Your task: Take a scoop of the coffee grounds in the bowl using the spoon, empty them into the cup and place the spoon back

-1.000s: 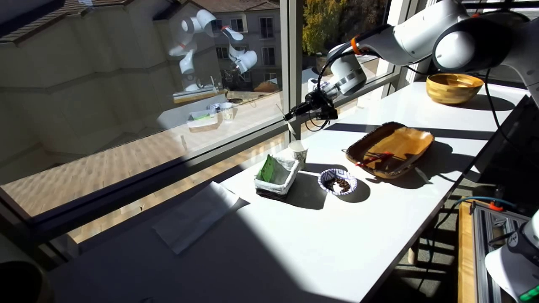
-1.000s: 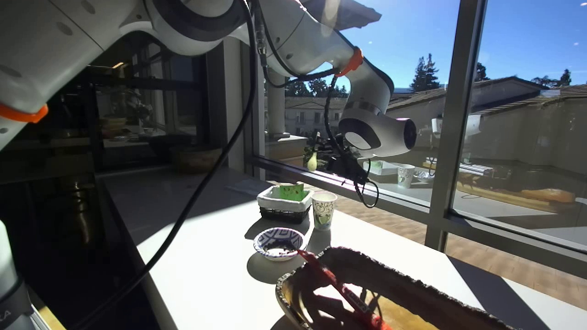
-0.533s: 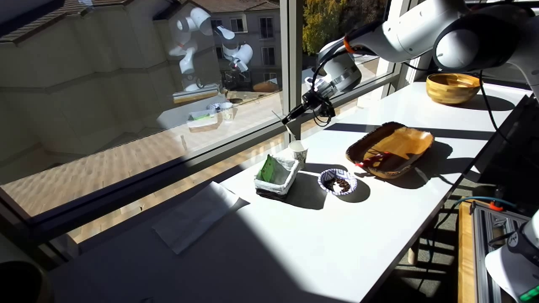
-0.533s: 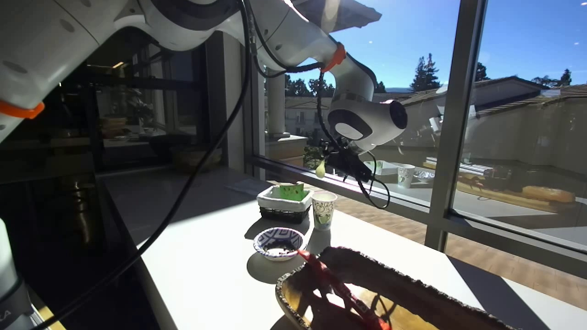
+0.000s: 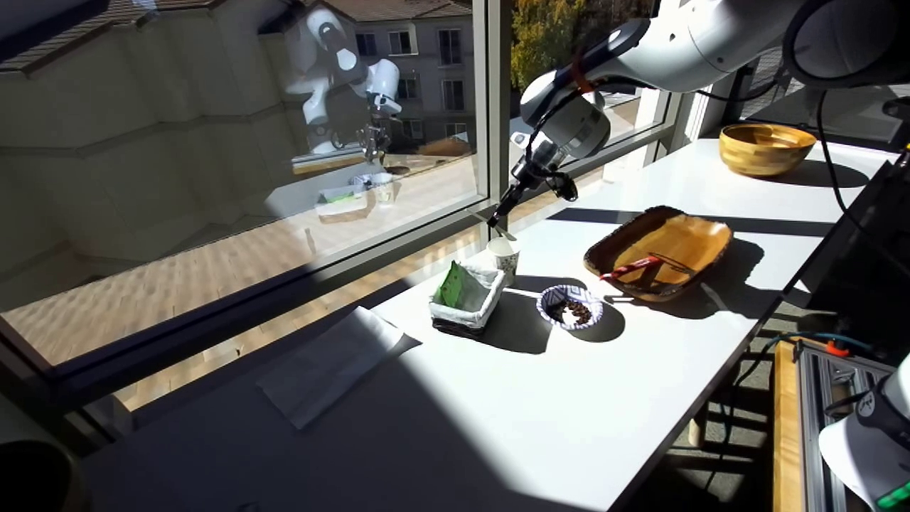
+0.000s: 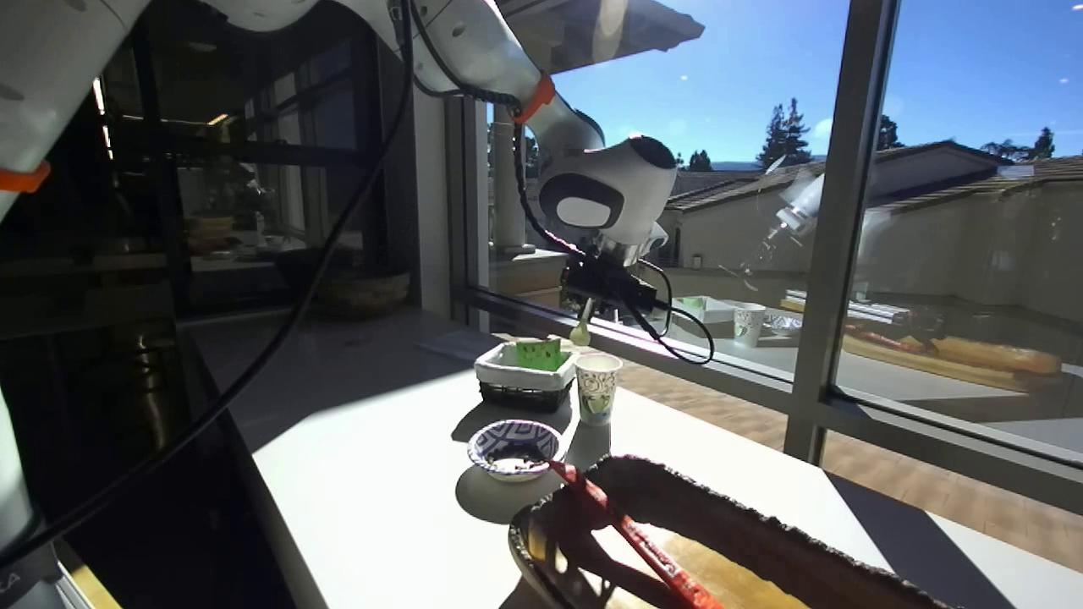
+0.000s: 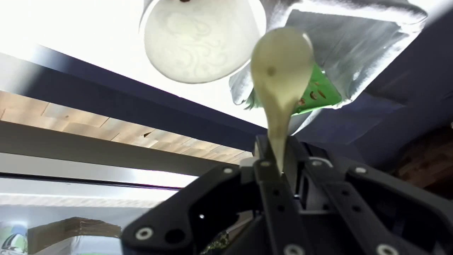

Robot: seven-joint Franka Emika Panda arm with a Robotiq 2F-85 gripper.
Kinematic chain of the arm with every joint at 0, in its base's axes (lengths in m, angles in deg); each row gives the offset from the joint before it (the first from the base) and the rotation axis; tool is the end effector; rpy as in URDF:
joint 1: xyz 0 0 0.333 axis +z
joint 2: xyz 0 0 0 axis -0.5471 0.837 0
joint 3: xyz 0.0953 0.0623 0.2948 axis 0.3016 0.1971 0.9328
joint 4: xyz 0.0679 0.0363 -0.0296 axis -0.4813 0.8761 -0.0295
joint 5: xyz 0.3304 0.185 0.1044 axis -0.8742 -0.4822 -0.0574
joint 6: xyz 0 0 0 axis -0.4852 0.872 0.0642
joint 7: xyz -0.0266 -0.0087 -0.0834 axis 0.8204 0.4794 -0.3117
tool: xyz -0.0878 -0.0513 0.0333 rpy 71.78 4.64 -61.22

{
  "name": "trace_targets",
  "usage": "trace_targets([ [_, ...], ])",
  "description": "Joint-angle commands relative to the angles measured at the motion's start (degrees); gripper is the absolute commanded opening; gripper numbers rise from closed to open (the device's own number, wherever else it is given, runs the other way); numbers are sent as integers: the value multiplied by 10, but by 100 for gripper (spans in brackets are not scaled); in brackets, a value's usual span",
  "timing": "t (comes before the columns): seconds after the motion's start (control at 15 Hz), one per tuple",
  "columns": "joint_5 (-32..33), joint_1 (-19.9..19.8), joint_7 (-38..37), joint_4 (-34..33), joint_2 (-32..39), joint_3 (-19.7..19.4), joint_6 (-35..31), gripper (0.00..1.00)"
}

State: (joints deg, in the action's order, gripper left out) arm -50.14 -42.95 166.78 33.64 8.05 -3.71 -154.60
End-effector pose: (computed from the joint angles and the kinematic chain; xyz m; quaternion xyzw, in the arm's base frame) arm 0.6530 -0.1880 0.3032 -0.9259 -0.1919 -0.2699 0.1816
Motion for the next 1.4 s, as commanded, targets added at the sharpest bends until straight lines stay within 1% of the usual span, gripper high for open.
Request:
trace_targets([
  [0.0, 131, 23, -115, 105, -80, -16, -35, 3],
  [0.13, 211, 18, -183, 134, -105, -12, -9, 3],
  [0.27, 249, 1, -211, 157, -125, 6, 17, 3],
  [0.4, 244, -12, -209, 181, -134, 24, 29, 3],
  [0.47, 237, -19, -199, 143, -109, 29, 16, 3],
  [0.53, 236, -21, -198, 149, -112, 33, 17, 14],
  [0.73, 235, -27, -198, 145, -111, 38, 17, 14],
  [0.8, 215, -33, -185, 138, -101, 43, 9, 3],
  [0.87, 211, -35, -175, 140, -98, 46, -3, 3],
  [1.13, 173, -47, -137, 184, -109, 68, -40, 3],
  [1.33, 145, -49, -119, 222, -123, 72, -68, 3],
])
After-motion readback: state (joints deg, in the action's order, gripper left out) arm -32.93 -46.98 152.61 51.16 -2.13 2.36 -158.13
